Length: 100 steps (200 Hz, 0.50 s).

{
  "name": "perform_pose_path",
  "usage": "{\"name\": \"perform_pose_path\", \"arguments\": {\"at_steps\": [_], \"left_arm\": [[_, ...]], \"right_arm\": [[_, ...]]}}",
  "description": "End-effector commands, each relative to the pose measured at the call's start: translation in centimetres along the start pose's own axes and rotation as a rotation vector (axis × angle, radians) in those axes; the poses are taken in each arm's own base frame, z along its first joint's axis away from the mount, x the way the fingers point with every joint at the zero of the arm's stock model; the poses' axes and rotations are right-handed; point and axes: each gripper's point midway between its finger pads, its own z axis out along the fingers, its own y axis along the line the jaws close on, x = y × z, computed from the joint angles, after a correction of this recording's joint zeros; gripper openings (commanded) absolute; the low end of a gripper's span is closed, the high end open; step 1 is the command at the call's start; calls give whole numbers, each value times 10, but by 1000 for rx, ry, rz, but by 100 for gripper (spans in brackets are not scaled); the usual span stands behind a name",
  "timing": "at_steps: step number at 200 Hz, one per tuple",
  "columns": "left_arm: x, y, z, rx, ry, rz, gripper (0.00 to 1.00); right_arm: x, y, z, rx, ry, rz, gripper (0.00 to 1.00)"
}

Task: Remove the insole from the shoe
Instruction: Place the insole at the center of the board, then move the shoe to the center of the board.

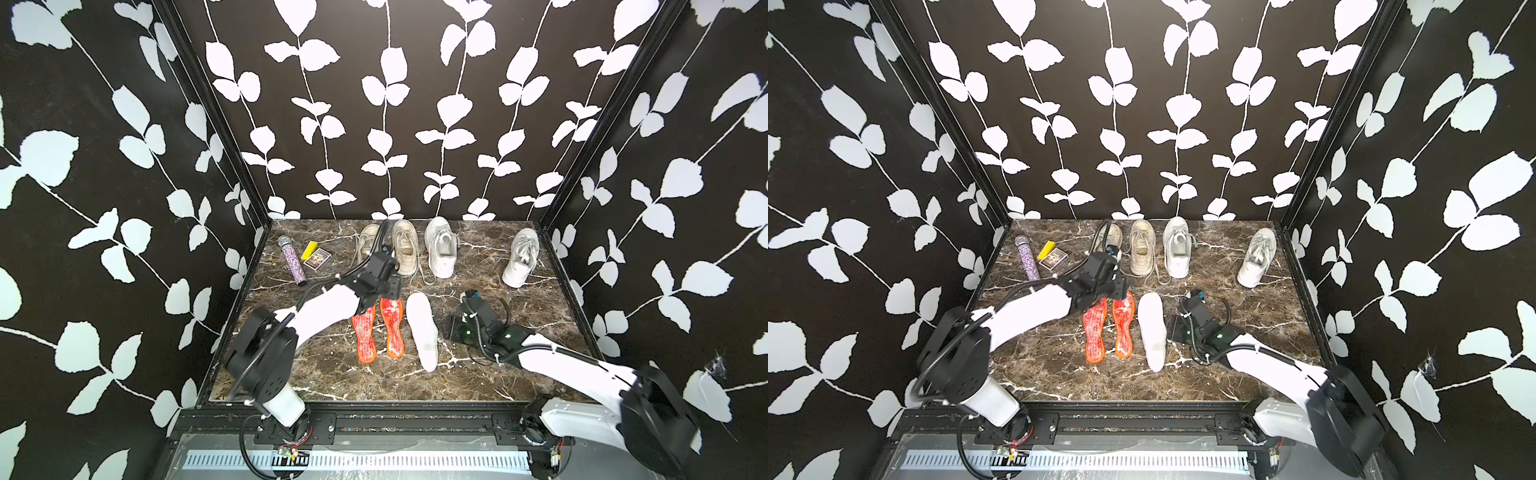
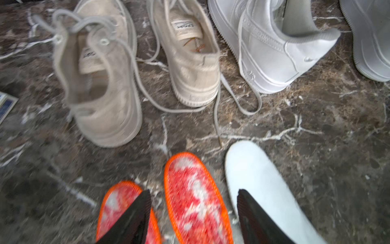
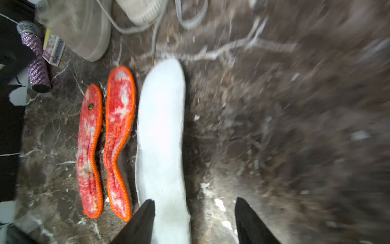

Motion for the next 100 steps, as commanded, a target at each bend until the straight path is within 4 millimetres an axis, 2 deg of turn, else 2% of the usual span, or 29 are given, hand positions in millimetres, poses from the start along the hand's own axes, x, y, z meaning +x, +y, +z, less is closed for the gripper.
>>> {"name": "perform_pose_path", "arguments": {"at_steps": [1, 20, 54, 100], "left_arm": [[-35, 9, -30, -4, -205, -63, 69], [-25, 15, -37, -14, -212, -52, 71], [-7, 23, -49, -4, -245, -23, 72], [10, 34, -71, -17, -277, 62, 75]], "right_arm": [[-25, -21, -26, 143, -77, -117, 66], [-49, -30, -44, 223, -125, -191, 67], [-102, -62, -69, 403, -184, -237, 73], [-170, -110, -80, 568, -224, -134, 75]]}}
